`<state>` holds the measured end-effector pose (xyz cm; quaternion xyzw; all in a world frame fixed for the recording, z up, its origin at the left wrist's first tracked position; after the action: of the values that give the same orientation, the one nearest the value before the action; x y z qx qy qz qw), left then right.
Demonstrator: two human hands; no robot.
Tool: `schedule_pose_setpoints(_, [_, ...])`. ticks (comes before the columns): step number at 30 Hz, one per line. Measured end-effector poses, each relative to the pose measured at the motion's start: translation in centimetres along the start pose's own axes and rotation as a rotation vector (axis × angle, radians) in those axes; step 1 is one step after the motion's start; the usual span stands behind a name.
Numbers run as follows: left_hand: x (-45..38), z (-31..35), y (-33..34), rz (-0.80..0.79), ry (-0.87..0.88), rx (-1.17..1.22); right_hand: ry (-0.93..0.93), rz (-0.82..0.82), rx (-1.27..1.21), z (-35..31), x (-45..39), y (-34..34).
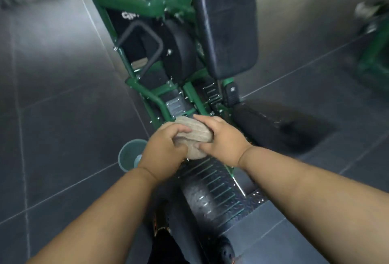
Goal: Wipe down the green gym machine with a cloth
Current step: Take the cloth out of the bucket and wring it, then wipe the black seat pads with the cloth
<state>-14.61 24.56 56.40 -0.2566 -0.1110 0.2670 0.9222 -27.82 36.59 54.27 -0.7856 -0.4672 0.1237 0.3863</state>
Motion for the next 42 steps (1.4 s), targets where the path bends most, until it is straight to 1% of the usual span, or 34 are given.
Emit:
schedule_pose_setpoints(2, [1.6,3.9,0.5,-0.019,0.012,0.032,-0.017,0.071,-0.034,-0.8,3.0,-3.4])
schedule_pose_setpoints(5, [3.5,8.4,1.4,-0.040,0.050,0.093,0.037,0.095,-0.199,-1.6,7.1,-6.7])
schedule_pose_setpoints(8, [4.6,11.5,1.8,-0.095,0.063,0.217,0.066,0.130,-0.377,-3.0,10.0,-9.3])
schedule_pose_setpoints(12, [3.3,13.9,0.2,-0.153,0.014,0.304,0.086,0.215,-0.537,-4.9,10.9,-12.1])
schedule_pose_setpoints(14, [1.5,14.7,-1.1,-0.167,-0.015,0.334,0.082,0.273,-0.563,-5.9,10.1,-13.4])
schedule_pose_setpoints(17, [-1.5,14.5,-3.1,-0.126,-0.087,0.340,0.095,0.389,-0.542,-7.1,8.4,-15.5])
schedule_pose_setpoints(19, [-3.4,13.6,-3.8,-0.106,-0.142,0.362,0.119,0.420,-0.559,-7.3,7.1,-16.2])
schedule_pose_setpoints(21, [-5.0,12.7,-3.8,-0.145,-0.194,0.443,0.172,0.337,-0.646,-6.8,5.2,-15.7])
schedule_pose_setpoints(23, [-6.6,12.0,-3.3,-0.217,-0.231,0.531,0.211,0.166,-0.772,-6.3,3.3,-14.4])
schedule_pose_setpoints(25, [-8.3,11.4,-2.7,-0.272,-0.257,0.624,0.196,0.028,-0.892,-6.3,1.6,-13.7])
schedule_pose_setpoints(26, [-9.1,11.1,-2.3,-0.280,-0.273,0.659,0.202,0.005,-0.946,-6.2,1.0,-13.7])
schedule_pose_setpoints(27, [-9.8,10.8,-1.9,-0.280,-0.293,0.693,0.218,0.012,-0.993,-6.0,0.6,-13.9])
schedule_pose_setpoints(29, [-10.9,10.5,-0.7,-0.285,-0.355,0.773,0.245,0.081,-1.031,-5.0,-0.1,-14.3])
schedule_pose_setpoints(32, [-11.7,11.4,1.8,-0.365,-0.441,0.927,0.273,0.173,-0.978,-3.2,-0.3,-15.0])
schedule_pose_setpoints(34, [-11.9,13.1,3.4,-0.444,-0.448,0.991,0.280,0.177,-0.947,-2.1,-0.1,-15.8])
schedule_pose_setpoints(36, [-12.2,14.8,5.0,-0.493,-0.437,1.018,0.259,0.126,-0.939,-1.4,-0.1,-16.7])
schedule_pose_setpoints(38, [-12.9,15.4,6.3,-0.471,-0.440,1.011,0.243,0.081,-0.973,-0.3,0.0,-17.7])
schedule_pose_setpoints(42, [-13.7,16.3,8.2,-0.326,-0.427,0.914,0.196,0.053,-1.011,3.0,0.8,-20.4])
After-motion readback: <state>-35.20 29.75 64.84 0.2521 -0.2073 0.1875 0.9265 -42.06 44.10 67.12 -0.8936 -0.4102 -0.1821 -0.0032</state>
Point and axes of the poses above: each hand's wrist, its own x-axis away from the middle knuckle, its own y-axis out of the palm, z = x × y, the point moved 7 cm from there along -x, towards the middle knuckle, and after that the axes turned 2 degrees about x, right-handed, at the moved point
